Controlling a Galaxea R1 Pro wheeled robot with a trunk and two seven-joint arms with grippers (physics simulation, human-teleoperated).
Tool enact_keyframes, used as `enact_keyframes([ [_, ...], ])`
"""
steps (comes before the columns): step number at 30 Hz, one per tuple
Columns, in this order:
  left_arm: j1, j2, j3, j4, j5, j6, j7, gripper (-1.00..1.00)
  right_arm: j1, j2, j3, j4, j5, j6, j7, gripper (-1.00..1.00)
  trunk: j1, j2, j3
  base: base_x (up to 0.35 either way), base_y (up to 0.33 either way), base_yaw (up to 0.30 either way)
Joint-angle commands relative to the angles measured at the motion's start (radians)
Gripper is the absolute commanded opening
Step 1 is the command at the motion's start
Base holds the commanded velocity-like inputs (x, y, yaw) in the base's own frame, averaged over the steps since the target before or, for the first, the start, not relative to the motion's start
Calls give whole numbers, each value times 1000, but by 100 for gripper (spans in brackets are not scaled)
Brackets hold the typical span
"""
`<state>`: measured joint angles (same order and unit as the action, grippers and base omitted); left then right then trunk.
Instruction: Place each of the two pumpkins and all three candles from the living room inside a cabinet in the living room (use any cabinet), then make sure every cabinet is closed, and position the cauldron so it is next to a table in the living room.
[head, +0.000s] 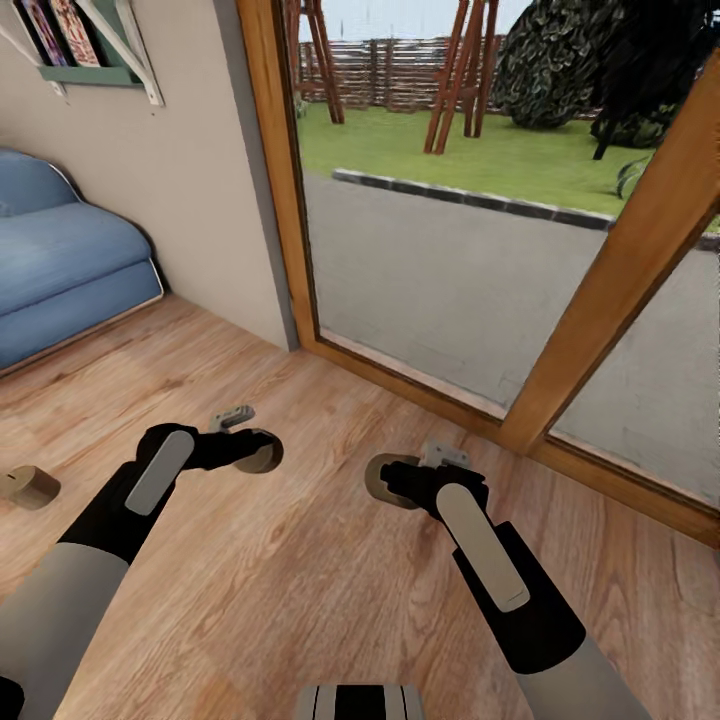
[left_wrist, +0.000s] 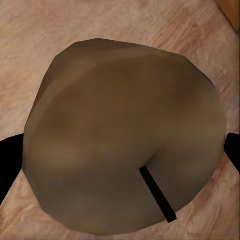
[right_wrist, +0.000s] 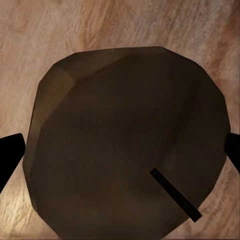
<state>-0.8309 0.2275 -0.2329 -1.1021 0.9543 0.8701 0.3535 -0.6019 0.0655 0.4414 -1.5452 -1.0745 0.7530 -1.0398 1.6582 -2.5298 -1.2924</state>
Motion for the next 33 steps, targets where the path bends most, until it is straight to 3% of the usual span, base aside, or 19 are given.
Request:
enact_keyframes([
  [1,-1,1,-3,-1,11,1,10,-100,-1,0,0,3,-7,5,-11,-100,-1,0,3,-28,0,0],
  [10,1,8,-2,-30,11,10,10,-100,-1,0,-1,28,-7,5,-11,-100,-5,2,38,-129,0,25],
  [20,1,8,-3,-61,12,15,11,-100,-1,-1,-2,30,-7,5,-11,-100,-9,4,77,-279,0,245],
  [33,1,7,-5,-96,10,16,12,-100,-1,-1,-4,30,-6,5,-11,-100,-15,7,127,-26,0,108],
])
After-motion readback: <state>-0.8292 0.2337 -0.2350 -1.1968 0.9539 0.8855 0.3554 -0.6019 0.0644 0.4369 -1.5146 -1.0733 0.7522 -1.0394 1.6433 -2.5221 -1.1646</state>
